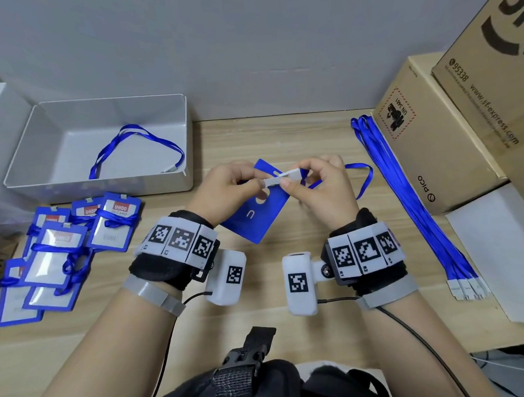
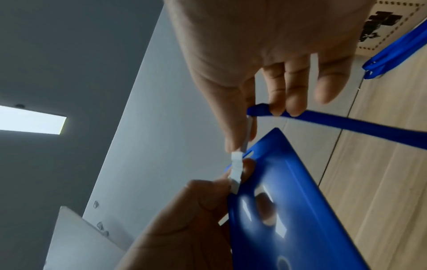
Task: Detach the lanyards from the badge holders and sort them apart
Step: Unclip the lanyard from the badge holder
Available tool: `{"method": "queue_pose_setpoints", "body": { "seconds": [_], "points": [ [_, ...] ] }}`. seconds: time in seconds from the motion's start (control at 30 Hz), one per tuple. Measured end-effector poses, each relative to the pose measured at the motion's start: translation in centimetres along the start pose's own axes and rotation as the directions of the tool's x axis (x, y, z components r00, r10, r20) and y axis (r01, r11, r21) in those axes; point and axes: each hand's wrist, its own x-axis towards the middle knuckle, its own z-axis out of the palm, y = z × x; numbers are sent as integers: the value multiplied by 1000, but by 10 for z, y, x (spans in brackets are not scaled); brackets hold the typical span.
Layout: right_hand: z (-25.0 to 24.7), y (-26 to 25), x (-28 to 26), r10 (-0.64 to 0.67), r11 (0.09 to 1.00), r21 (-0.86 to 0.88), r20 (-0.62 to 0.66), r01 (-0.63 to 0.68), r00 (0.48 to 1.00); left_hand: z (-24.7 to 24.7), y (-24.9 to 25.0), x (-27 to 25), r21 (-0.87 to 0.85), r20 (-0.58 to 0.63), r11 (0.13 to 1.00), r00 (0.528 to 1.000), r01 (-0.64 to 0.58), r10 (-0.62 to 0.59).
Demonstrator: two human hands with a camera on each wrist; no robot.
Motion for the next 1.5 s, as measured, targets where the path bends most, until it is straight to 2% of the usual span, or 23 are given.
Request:
{"method": "queue_pose_setpoints", "body": {
  "seconds": [0.13,0.23,0.33,0.4,0.5,0.63,0.97,1.2,1.5],
  "points": [
    [-2,1,-2,-93,984,-155,-20,89,995,1,0,0,-8,44,1000,999,-8,8],
    [-4,-2,-1,-110,992,-61,-24,109,994,0,0,-2,-29,26,1000,1000,-3,4],
    [-8,-2,0,-38,998,39,-54,40,998,-4,-4,-2,-110,-19,994,1000,14,-16],
    [-11,0,0,-15,995,98,-24,17,1000,-9,-8,-1,-156,-24,988,1000,-13,9],
    [-13,-4,-3,33,991,130,54,-40,998,-14,-10,-3,-206,17,976,997,-68,74],
    [-12,-9,-5,101,981,149,131,-121,986,-16,-11,-4,-305,83,951,993,-50,79],
    [-12,-16,-1,153,960,190,269,-208,951,-15,-5,-4,-330,64,942,995,-54,80],
    [-8,-11,-4,162,943,222,345,-248,924,-15,-3,-4,-283,56,956,994,-75,95],
    [-5,-10,-6,144,908,314,386,-277,911,-14,-5,-3,-229,41,970,995,-78,90]
  ]
}}
